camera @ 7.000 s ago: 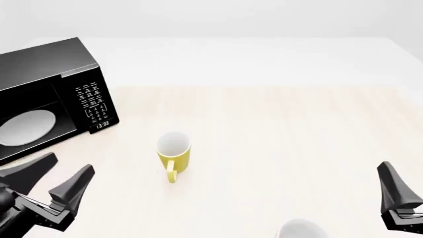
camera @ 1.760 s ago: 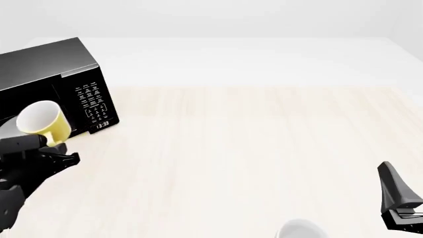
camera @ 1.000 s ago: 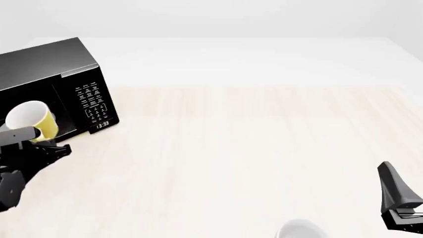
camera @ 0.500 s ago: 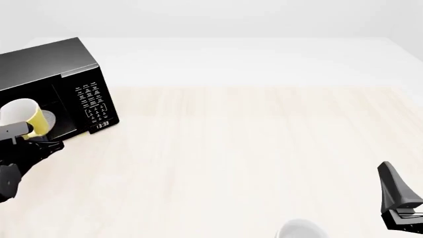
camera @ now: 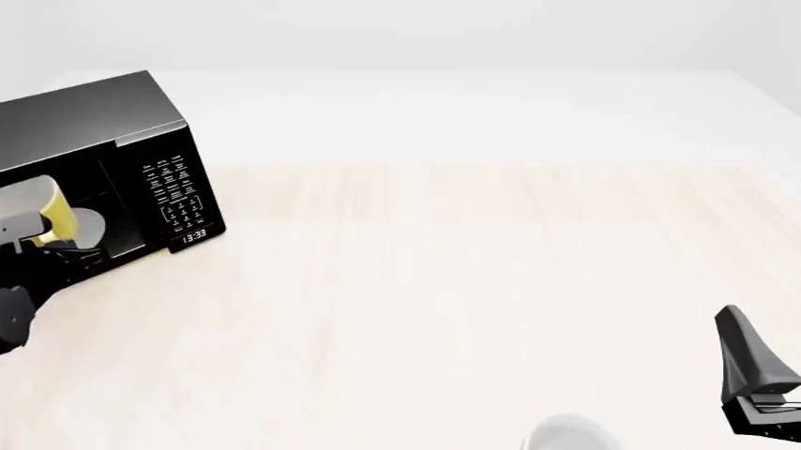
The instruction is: Put the yellow and white mug in the microwave and close it.
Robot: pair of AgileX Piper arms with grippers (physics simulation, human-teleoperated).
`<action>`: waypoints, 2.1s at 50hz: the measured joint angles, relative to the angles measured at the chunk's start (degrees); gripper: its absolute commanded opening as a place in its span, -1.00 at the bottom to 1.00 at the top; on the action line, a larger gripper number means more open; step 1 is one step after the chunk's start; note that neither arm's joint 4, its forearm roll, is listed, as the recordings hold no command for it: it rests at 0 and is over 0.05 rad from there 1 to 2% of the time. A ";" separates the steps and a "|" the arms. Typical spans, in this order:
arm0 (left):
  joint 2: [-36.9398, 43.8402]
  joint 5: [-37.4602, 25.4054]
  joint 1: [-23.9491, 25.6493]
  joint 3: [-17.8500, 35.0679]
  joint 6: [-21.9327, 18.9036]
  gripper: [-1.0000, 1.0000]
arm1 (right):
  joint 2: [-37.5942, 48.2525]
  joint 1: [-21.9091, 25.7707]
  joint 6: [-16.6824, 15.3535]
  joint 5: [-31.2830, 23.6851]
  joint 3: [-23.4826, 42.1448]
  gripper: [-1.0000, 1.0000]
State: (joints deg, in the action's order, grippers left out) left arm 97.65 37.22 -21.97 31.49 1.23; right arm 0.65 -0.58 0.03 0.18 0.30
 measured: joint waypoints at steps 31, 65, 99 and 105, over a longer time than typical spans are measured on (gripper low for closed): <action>6.28 -0.88 -2.30 7.25 -0.70 -1.00 | 0.00 0.00 0.00 0.00 0.00 1.00; 12.25 -0.24 -2.79 10.42 -1.52 -1.00 | 0.00 0.00 0.00 0.00 0.00 1.00; 13.57 -0.53 -3.63 10.19 -3.13 1.00 | 0.00 0.00 0.00 0.00 0.00 1.00; 12.51 -0.54 -3.43 9.09 -3.04 1.00 | 0.00 0.00 0.00 0.00 0.00 1.00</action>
State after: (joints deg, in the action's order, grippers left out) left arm 110.16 36.68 -25.40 40.58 -1.81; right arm 0.65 -0.58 0.04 0.18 0.30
